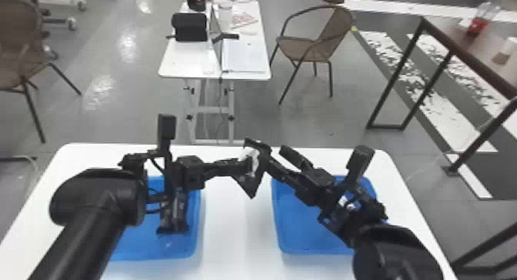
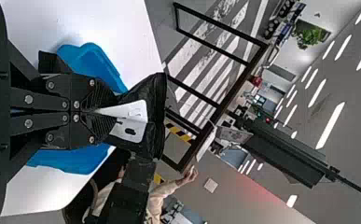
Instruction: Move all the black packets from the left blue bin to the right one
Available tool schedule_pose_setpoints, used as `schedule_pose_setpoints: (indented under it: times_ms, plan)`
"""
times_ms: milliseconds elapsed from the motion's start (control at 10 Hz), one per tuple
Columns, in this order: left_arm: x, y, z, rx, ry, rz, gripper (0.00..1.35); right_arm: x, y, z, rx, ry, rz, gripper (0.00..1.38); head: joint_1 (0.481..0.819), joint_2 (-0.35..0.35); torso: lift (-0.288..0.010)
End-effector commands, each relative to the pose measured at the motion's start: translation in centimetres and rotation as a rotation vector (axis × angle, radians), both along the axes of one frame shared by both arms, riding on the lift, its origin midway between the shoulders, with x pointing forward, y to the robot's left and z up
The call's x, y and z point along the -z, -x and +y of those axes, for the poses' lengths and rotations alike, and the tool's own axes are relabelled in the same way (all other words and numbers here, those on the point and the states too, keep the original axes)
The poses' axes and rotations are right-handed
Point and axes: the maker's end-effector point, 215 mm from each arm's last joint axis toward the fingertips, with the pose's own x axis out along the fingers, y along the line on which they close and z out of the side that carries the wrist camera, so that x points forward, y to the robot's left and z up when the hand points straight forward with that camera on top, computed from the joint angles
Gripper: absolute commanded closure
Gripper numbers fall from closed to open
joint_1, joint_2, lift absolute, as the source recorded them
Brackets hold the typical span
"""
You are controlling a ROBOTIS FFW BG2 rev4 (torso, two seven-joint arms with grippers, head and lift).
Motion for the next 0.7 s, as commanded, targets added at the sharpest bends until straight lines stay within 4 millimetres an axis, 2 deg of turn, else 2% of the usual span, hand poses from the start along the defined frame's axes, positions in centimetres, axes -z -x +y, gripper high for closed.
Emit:
schedule_pose_setpoints:
  times_ms: [0,100,200,300,500,600]
  plan:
    - [-0.3,0.2,-0.7,0.013,0.008,-0.002,1.21,0.5,-0.6,0.7,-0.013,0.008,0.01,0.37,0.695,-0.126,0.0]
    - [-0.2,0.2,-0.8,0.014,0.007,0.0,1.21,0.4,-1.0,0.8,-0.014,0.016,0.008,0.42,0.695,-0.125,0.0]
    - [-0.2,0.2,-0.8,0.015,0.006,0.001,1.21,0.5,-1.1,1.1,-0.027,0.013,0.014,0.8,0.695,-0.124,0.0]
    - [-0.1,0.2,-0.8,0.014,0.007,0.001,1.21,0.8,-1.1,1.4,-0.034,0.02,0.022,1.3,0.695,-0.122,0.0]
    - [-0.1,0.1,-0.3,-0.002,0.014,-0.001,1.19,1.4,-0.7,1.8,-0.034,0.004,0.039,1.28,0.695,-0.118,0.0]
    - [0.2,0.0,0.0,-0.018,0.011,-0.003,1.05,1.5,-0.6,2.0,-0.036,-0.009,0.044,1.28,0.695,-0.113,0.0]
